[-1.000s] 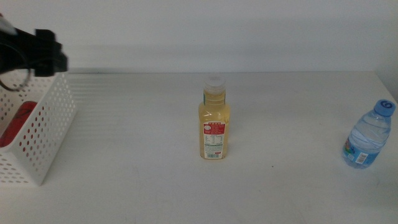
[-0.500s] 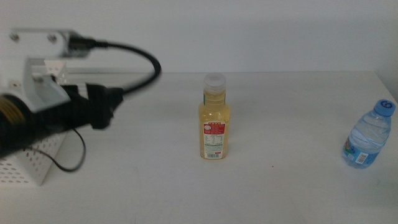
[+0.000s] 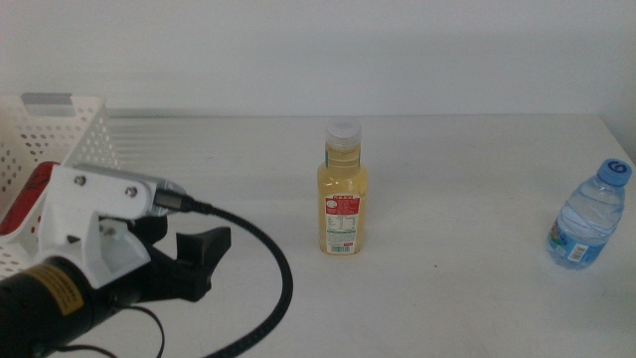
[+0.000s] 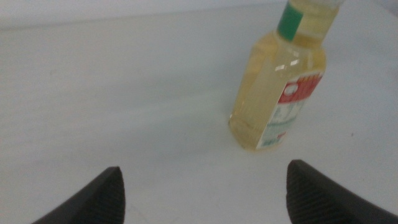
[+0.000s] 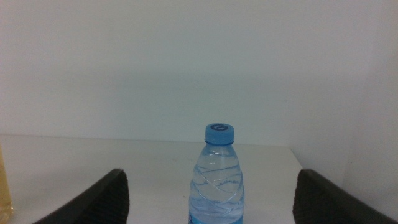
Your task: Use arms to grab the bottles and put them into the dustbin to the left of the table.
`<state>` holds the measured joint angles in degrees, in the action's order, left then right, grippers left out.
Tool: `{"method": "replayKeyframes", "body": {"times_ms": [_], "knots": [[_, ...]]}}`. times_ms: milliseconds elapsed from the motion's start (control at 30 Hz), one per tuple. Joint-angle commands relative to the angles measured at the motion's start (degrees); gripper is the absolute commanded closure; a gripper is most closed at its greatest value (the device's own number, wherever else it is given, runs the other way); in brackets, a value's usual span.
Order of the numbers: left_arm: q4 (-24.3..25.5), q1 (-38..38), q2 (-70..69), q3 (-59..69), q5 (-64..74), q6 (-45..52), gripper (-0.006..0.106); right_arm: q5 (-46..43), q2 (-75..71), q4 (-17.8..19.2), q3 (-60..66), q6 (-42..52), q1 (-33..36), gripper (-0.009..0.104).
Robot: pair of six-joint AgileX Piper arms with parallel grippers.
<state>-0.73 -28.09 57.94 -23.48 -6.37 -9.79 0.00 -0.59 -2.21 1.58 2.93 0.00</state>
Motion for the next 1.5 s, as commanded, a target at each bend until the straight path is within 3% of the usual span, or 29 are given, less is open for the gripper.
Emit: {"method": "replayKeyframes", "body": {"times_ms": [0,333,533,1067,1467], "knots": [[-0.7,-0.4,-1.0,-0.6,-4.8,-0.8,0.020,-4.4,-1.5,0.4,-0.4,0.5,-0.3,0.019],[-0.2,-0.4,2.1,0.3,-9.9,-0.6,0.019,-4.4,-1.5,0.4,-0.4,0.5,-0.3,0.019],[6.2,-0.4,7.9,0.2,-20.8,-2.1,0.011,-4.4,-1.5,0.4,-0.4,0.5,-0.3,0.019],[17.7,-0.4,29.4,-0.4,-53.6,-9.5,0.011,-4.4,-1.5,0.4,-0.4,0.5,-0.3,0.019],[19.8,-0.4,41.2,-9.9,-55.7,-12.2,0.011,-4.4,-1.5,0.4,-0.4,0.5,-0.3,0.019]]}}
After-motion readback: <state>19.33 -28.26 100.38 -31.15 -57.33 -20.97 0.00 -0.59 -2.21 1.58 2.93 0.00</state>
